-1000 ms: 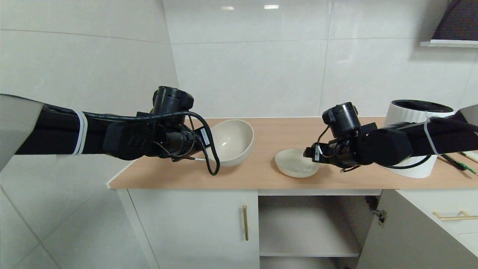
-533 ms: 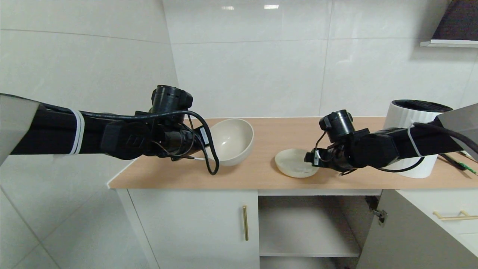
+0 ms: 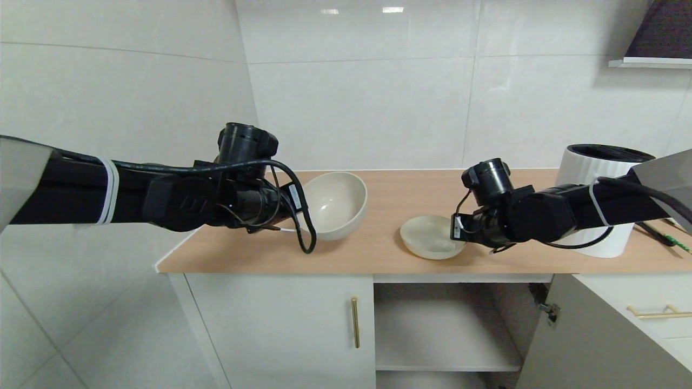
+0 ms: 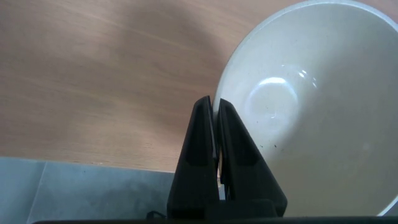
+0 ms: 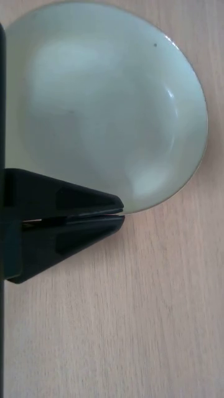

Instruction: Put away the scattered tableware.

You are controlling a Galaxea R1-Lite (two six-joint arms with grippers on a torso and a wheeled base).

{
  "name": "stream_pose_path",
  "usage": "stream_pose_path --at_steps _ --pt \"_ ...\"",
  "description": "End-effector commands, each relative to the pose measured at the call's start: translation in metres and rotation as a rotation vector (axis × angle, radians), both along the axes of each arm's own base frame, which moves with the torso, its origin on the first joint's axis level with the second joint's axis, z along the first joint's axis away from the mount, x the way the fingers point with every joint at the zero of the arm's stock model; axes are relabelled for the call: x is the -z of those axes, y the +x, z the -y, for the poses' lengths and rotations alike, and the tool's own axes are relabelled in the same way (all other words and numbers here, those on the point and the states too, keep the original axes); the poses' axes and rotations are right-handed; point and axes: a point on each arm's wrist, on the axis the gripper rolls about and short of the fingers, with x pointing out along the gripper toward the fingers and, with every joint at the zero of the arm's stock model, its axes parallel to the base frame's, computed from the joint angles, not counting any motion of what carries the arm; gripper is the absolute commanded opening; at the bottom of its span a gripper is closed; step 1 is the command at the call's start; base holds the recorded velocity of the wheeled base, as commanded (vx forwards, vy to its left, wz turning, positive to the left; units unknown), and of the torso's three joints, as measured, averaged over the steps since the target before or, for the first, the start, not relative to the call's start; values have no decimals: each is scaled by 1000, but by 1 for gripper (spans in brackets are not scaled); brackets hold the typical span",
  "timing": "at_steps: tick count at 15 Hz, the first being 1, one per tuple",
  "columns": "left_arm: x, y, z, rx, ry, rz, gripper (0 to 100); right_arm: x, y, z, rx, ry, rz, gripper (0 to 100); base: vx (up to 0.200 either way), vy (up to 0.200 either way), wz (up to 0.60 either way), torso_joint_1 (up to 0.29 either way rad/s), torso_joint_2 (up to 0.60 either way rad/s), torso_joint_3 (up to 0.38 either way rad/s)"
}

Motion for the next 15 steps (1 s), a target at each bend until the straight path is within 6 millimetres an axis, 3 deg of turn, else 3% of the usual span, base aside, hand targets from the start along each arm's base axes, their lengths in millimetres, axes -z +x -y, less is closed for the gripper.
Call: stream_pose_path --at_steps 1,4,5,6,7,10,13,15 --pt "-6 -6 -2 -1 -4 12 0 -12 -5 2 -4 12 22 0 0 0 0 0 0 0" --pt "-12 -18 -7 -1 -6 16 0 -28 -18 6 -2 21 6 0 0 0 0 0 0 0" --pt "-13 -33 -12 2 -5 5 0 -46 -35 11 -13 70 -29 0 0 0 0 0 0 0" --pt "-12 -36 -13 5 -4 0 0 -50 -41 13 -21 80 -45 0 0 0 0 0 0 0" --pt "-16 -49 -12 23 -6 4 0 -61 -60 18 -58 110 -68 0 0 0 0 0 0 0" --pt "-23 -81 -20 49 -14 9 0 -74 -99 32 -132 158 -81 0 0 0 0 0 0 0" --pt "-30 -105 -27 144 -36 17 0 -69 -124 42 -173 179 -124 0 0 0 0 0 0 0" --pt "-31 -110 -23 194 -45 16 0 -63 -134 47 -167 170 -146 0 0 0 0 0 0 0"
